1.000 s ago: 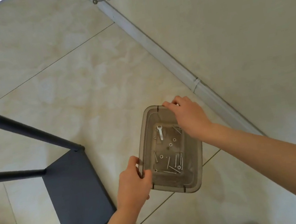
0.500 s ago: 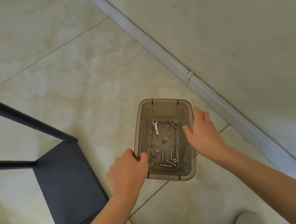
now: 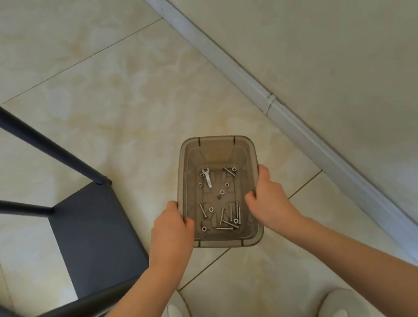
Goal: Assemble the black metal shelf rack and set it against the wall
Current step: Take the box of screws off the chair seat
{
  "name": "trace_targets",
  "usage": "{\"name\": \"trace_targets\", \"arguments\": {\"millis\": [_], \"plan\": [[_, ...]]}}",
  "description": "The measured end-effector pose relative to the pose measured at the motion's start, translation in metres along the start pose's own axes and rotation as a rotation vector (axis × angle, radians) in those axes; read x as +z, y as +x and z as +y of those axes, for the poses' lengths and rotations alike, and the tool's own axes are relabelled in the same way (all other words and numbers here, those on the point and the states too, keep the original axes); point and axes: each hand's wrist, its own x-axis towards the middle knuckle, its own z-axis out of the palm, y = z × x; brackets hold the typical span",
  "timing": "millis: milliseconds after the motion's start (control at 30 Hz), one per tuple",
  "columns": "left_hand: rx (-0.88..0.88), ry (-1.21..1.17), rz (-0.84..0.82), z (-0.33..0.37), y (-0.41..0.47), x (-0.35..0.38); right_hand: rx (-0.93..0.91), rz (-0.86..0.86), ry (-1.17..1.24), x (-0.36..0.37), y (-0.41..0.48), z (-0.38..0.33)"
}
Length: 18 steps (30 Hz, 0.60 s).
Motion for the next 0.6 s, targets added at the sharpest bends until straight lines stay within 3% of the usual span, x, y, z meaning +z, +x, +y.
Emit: {"name": "trace_targets", "arguments": {"millis": [167, 400, 600], "plan": [[-0.029, 0.055, 0.019, -0.014, -0.001, -0.004, -0.014, -0.019, -0.015, 0.010, -0.005, -0.011], [0.002, 0.169, -0.017, -0.028, -0.008, -0.006, -0.031, -0.005, -0.323, 0.016, -0.003, -0.015], [0.022, 0.178, 0.015, -0.025, -0.020, -0.025, -0.103, 0.045, -0.406, -0.001, -0.013, -0.017]]}}
